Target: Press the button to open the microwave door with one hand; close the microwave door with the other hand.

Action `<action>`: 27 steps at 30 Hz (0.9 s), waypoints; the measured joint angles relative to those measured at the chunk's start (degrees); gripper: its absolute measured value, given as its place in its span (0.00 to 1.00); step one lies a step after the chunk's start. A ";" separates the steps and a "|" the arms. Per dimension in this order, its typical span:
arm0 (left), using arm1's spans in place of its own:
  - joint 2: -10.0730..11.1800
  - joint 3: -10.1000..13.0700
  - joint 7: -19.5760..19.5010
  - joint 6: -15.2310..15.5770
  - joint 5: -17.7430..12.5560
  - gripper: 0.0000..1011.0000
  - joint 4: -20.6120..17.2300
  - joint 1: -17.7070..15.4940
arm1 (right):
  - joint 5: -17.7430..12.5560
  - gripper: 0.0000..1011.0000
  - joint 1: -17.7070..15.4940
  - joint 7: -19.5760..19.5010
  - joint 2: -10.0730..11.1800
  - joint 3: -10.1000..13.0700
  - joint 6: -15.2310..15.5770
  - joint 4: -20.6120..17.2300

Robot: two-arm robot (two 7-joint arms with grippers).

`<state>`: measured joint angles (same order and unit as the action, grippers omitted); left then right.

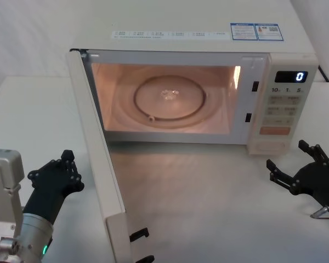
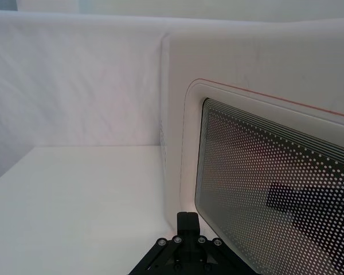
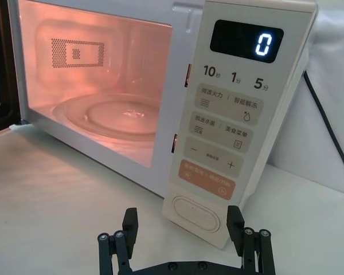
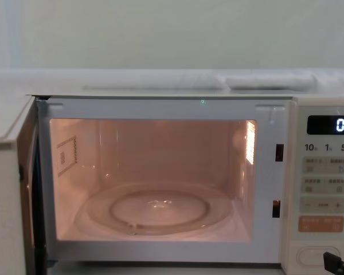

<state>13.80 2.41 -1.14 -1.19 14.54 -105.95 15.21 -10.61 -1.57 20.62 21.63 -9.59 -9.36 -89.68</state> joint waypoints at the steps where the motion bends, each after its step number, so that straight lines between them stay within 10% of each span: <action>1: 0.00 0.00 0.00 0.00 0.00 0.00 0.00 0.00 | 0.00 0.99 0.00 0.00 0.00 0.00 0.00 0.00; 27: -0.65 -1.04 -1.14 -0.68 -0.13 0.00 -0.28 0.49 | 0.00 0.99 0.00 0.00 0.00 0.00 0.00 0.00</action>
<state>13.16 1.37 -2.28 -1.87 14.42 -106.23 15.71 -10.60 -1.57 20.62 21.63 -9.59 -9.35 -89.68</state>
